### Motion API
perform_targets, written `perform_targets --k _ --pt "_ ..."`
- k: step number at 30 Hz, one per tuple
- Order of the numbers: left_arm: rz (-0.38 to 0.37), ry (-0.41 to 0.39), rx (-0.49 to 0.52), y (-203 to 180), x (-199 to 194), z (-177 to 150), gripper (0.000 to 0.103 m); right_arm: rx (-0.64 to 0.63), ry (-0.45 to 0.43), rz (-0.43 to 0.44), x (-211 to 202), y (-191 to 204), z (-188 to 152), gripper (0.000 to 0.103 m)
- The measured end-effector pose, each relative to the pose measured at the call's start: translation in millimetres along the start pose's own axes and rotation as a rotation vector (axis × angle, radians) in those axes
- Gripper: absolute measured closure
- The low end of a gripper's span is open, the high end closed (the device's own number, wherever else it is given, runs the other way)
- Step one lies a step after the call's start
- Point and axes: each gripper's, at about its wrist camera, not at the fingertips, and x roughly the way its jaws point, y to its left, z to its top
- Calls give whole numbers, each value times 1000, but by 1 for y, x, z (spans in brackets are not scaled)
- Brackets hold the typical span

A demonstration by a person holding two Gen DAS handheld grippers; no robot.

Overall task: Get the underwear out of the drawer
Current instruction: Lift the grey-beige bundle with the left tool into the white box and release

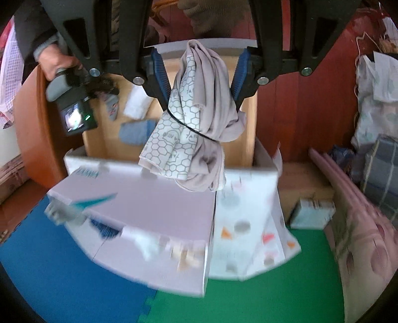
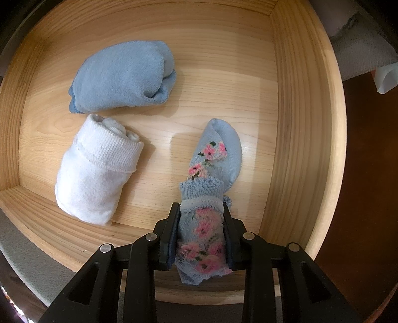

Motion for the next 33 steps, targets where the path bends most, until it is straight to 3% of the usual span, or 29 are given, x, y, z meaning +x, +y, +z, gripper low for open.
perform_targets --k 8,15,24,33 --pt "29 -164 -11 -2 -61 53 57 0 -1 1 0 0 1 74" --pt "38 -221 31 -24 -66 101 57 -4 0 -4 1 -1 1 74" --pt "59 -178 95 -59 -12 143 57 5 0 6 -4 -2 3 74" --pt "113 -62 82 -56 58 146 56 5 0 10 -3 -6 3 74"
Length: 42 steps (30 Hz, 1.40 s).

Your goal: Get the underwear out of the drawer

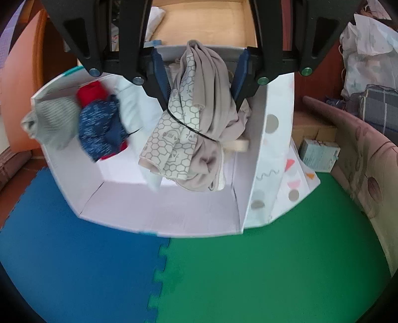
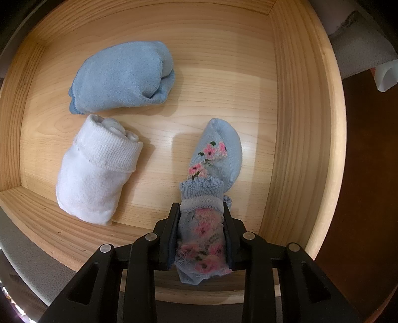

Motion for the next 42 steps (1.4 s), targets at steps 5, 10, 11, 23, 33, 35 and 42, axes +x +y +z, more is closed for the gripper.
perform_targets --k 5,10,11,23,33,35,42 --pt "25 -1 22 -4 10 -4 55 0 0 0 0 0 0 74" --pt "34 4 26 -6 10 -5 52 -4 0 -5 0 1 1 74" --pt "30 9 20 -5 10 -5 52 -2 0 -4 0 1 1 74" --pt "27 -27 47 -7 -13 -4 50 -1 0 -5 -1 2 1 74" --pt "-6 -78 55 -2 -50 -16 49 -3 2 -11 1 4 1 74" --pt "-10 -79 52 0 -54 -23 49 -2 2 -11 1 4 2 74" --pt "-3 -84 43 15 -65 -54 49 -1 2 -12 1 4 1 74"
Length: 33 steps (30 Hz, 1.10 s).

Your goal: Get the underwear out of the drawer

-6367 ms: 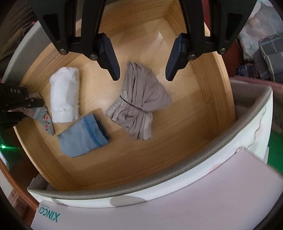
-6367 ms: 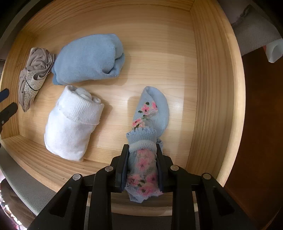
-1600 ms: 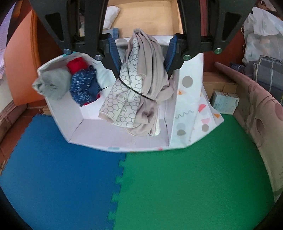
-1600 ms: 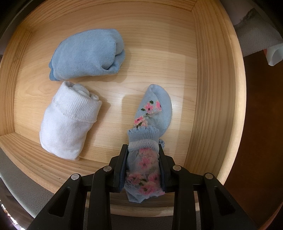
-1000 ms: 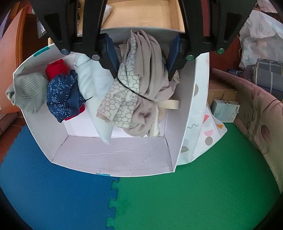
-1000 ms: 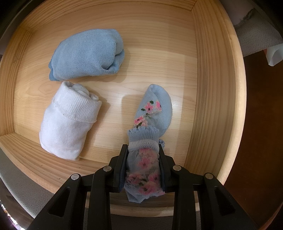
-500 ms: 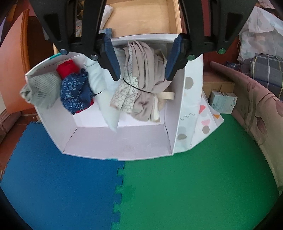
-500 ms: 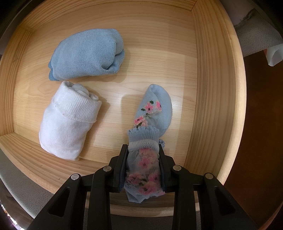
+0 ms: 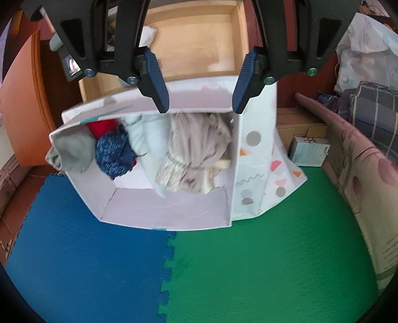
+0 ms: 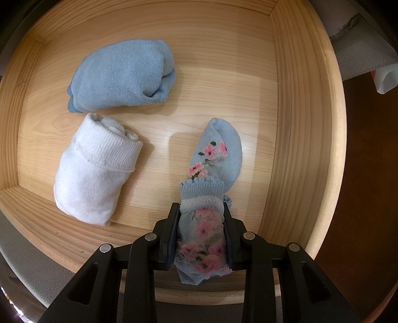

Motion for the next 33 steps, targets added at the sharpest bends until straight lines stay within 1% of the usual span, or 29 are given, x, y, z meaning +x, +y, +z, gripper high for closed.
perform_targets --k 2,5,8,17,23,33 --pt "19 -4 -2 4 -1 -12 49 -1 0 0 0 0 0 74" --pt "68 -32 -27 13 -2 -34 49 1 0 1 0 0 0 74" --pt "89 -23 -38 17 3 -53 49 1 0 0 1 0 0 74" --pt "91 48 -105 21 38 -111 49 1 0 -6 0 0 1 74" --pt "115 80 -105 16 63 -143 49 0 0 -8 -1 1 1 74" --pt "109 130 -124 12 91 -172 49 11 -6 -5 -3 1 2 74"
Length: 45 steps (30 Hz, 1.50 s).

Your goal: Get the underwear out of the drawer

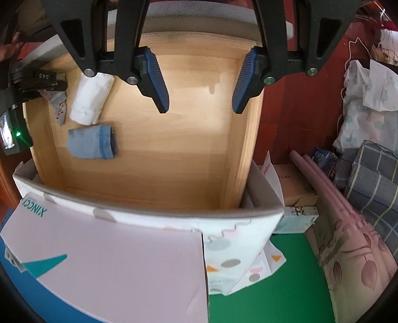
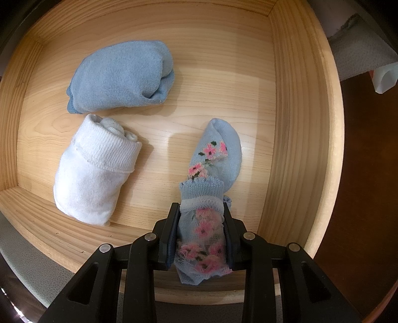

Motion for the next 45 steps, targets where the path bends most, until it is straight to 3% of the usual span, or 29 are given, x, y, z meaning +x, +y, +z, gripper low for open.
perform_targets --k 9,21,38,45 --pt "-4 -27 -28 4 0 -4 49 29 -39 30 -9 -13 -4 76" --pt "1 -77 4 1 -7 -6 49 30 -206 40 -53 -27 -17 79" --pt "-15 -83 -23 7 -9 -7 49 -52 -432 81 -215 -33 -29 79" --pt "-17 -84 -22 8 -9 -6 49 -85 -541 77 -283 -18 -11 79"
